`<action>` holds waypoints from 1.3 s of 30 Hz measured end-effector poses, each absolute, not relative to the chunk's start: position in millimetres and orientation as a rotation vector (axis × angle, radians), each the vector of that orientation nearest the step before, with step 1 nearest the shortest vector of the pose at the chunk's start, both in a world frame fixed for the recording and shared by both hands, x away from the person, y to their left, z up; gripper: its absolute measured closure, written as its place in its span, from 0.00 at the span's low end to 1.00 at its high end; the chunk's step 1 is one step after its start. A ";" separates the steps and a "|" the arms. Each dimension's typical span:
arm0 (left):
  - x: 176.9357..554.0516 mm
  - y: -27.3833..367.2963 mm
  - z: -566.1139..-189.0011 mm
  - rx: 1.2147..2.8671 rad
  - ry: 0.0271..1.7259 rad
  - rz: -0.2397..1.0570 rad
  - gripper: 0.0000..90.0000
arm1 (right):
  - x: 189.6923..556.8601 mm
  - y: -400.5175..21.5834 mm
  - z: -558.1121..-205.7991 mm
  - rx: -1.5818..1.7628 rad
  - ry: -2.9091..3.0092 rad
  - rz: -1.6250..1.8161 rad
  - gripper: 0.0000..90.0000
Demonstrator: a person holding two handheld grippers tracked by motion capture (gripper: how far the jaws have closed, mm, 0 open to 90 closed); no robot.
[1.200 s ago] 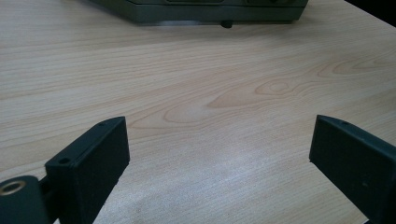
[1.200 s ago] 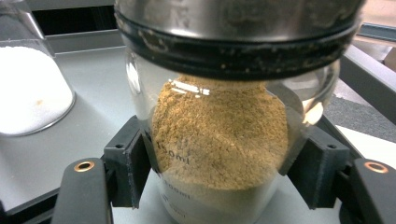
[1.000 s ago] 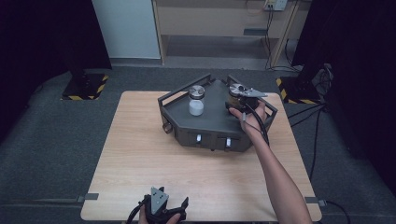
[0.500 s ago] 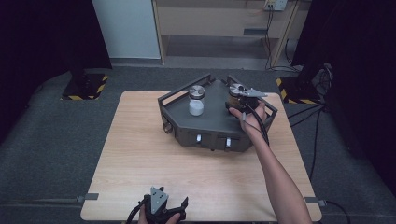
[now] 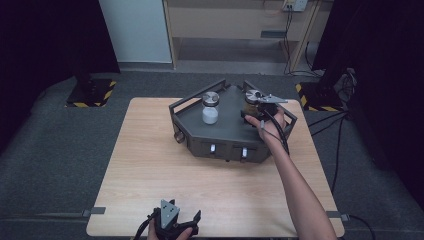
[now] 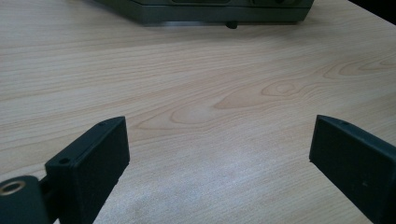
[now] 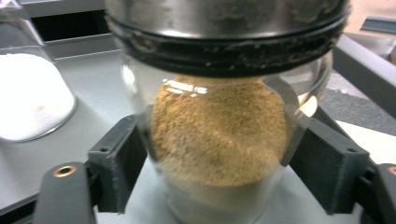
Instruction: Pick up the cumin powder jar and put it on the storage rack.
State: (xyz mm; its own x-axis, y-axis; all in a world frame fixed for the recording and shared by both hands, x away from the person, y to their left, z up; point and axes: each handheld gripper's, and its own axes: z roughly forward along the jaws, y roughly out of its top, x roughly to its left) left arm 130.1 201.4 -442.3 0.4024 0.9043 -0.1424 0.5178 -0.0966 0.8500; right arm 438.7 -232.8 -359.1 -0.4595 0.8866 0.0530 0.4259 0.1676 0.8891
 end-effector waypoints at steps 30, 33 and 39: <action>123.8 198.4 -438.6 1.742 1.229 0.587 0.04 | 333.3 -256.4 -329.6 1.158 1.904 1.325 0.10; 123.1 198.3 -438.1 1.742 1.229 0.592 0.04 | 321.9 -258.8 -328.4 1.148 1.903 1.336 0.10; 121.9 198.3 -437.9 1.740 1.230 0.602 0.04 | 292.3 -266.5 -331.3 1.128 1.897 1.346 0.10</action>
